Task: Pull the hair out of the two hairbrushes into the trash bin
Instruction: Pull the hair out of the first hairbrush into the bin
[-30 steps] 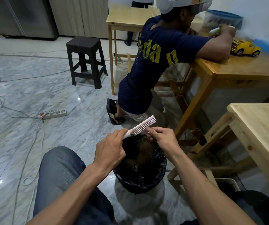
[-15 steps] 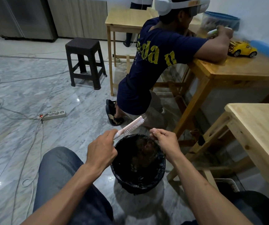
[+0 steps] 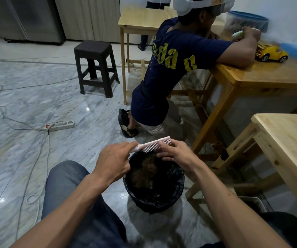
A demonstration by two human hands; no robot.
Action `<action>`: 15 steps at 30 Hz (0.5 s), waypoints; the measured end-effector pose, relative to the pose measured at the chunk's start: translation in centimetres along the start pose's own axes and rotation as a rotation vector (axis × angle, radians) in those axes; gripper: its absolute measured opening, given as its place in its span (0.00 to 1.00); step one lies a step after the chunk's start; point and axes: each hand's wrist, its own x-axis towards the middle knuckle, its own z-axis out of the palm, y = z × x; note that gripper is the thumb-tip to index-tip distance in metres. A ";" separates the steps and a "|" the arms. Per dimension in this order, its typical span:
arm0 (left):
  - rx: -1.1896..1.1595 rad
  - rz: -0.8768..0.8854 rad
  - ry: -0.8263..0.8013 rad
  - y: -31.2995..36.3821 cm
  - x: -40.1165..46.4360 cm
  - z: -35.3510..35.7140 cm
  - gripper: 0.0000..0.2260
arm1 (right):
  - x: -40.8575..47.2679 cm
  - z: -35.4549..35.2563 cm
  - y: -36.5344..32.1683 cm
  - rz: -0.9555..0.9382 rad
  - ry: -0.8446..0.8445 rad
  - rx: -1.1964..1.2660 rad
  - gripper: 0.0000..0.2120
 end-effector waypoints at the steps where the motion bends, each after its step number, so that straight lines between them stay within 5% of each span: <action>1: -0.003 0.016 -0.003 -0.3 0.1 -0.1 0.23 | 0.0 -0.1 0.1 -0.011 0.020 0.006 0.11; 11: 0.071 0.085 0.048 -2.3 1.2 -0.8 0.24 | -0.3 0.5 1.5 -0.070 0.131 -0.189 0.07; 15: 0.143 0.113 0.031 -2.6 1.7 -0.9 0.22 | -0.1 0.1 1.9 -0.071 0.146 -0.483 0.07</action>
